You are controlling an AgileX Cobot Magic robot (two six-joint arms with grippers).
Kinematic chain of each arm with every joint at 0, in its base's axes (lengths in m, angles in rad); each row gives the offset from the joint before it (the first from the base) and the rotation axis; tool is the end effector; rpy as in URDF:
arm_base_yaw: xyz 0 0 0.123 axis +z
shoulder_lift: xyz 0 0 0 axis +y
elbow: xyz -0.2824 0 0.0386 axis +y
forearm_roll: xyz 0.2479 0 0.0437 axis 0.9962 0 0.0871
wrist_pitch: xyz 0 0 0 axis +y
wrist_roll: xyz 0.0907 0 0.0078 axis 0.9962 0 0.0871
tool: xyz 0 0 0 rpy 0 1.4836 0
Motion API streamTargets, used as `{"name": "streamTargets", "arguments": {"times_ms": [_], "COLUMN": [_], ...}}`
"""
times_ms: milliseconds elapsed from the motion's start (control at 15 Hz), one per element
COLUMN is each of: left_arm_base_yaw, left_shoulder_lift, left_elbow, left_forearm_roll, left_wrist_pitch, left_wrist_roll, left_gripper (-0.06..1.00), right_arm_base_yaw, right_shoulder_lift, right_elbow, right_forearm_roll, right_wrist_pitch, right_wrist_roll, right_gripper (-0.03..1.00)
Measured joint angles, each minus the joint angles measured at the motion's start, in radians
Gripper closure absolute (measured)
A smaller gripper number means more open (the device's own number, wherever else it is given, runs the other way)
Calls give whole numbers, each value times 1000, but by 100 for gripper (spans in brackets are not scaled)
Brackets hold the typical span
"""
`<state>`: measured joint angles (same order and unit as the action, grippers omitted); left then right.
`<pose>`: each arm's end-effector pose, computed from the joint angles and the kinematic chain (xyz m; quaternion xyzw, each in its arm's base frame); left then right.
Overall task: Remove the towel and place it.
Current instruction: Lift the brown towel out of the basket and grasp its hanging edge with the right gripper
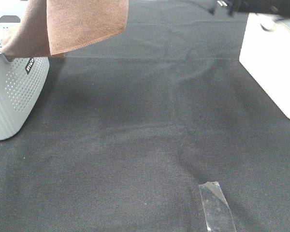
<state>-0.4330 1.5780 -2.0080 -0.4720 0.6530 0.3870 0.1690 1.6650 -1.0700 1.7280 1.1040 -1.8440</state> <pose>0.2934 -0.1634 0.5410 0.2493 0.6904 -0.2438 0.6338 0.3184 0.1358 0.2890 -0.3582 0.6481 0.4596 0.4903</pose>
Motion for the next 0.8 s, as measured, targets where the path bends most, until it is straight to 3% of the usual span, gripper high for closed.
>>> {"name": "streamTargets", "arguments": {"times_ms": [333,667,800], "left_arm_base_yaw": [0,0,0], "left_shoulder_lift": [0,0,0], "left_elbow": [0,0,0], "left_forearm_roll": [-8,-14,-17], "left_wrist_pitch": [0,-29,-32], "left_wrist_roll": [-1,-3,-5], "left_gripper": [94,94,94], "right_arm_base_yaw": [151,220,228], "right_shoulder_lift": [118,164,164], "right_elbow": [-130,-153,-153], "right_forearm_roll": [-3,-54,-46], "right_wrist_pitch": [-31,-71,-63], "right_wrist_roll": [8,28,28], "right_gripper": [1,2,9]}}
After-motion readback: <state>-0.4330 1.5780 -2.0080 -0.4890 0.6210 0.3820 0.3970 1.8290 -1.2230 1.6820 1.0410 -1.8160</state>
